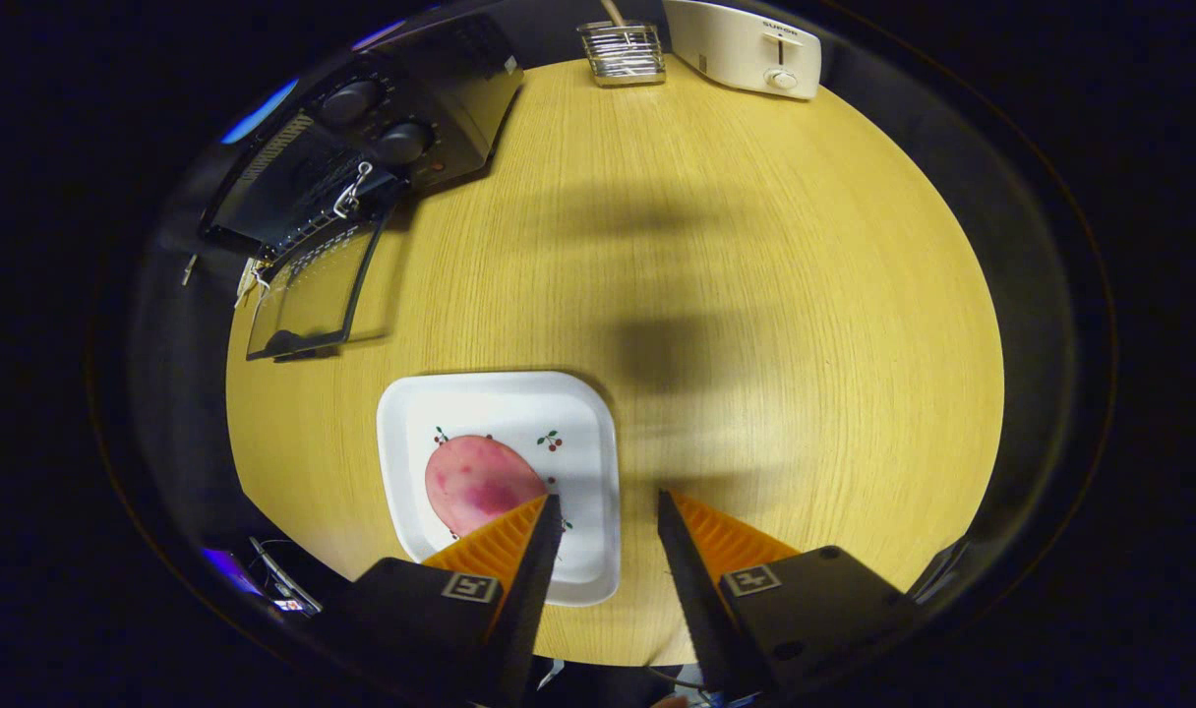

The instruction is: Open the toaster oven, put the food inside, and close the toaster oven door.

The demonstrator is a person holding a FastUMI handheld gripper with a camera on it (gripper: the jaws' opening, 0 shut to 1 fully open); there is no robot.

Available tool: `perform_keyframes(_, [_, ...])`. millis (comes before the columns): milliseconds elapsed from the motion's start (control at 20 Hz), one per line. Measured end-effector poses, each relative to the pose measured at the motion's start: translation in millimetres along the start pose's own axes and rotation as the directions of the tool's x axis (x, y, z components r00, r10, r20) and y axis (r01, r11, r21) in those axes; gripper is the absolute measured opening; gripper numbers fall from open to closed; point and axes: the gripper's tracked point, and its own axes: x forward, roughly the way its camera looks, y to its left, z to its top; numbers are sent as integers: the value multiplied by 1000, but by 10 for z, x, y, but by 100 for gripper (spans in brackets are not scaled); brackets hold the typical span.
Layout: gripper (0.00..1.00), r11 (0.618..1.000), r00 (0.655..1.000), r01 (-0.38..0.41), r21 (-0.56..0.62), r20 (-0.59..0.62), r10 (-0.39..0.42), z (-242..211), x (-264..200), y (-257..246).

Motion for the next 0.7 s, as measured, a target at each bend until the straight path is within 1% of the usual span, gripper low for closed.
perform_keyframes(50, [56, 1000, 1000, 12, -3, -1, -12, 2, -1, -41])
perform_keyframes(100, [44, 1000, 1000, 13, 24, -6, -13, 21, 35, -64])
perform_keyframes(250, [7, 998, 998, -58, -2, -35, 58, -44, 4, -63])
perform_keyframes(300, [7, 996, 996, -90, -1, -29, 90, -29, 57, -37])
perform_keyframes(350, [5, 992, 992, -122, 19, -13, 122, 15, 25, -36])
perform_keyframes(450, [5, 977, 980, -198, 75, -1, 198, 12, -42, -10])
perform_keyframes(550, [5, 955, 963, -270, 126, 15, 271, -20, -101, 19])
perform_keyframes(700, [5, 912, 934, -357, 202, 54, 353, -61, -224, 106])
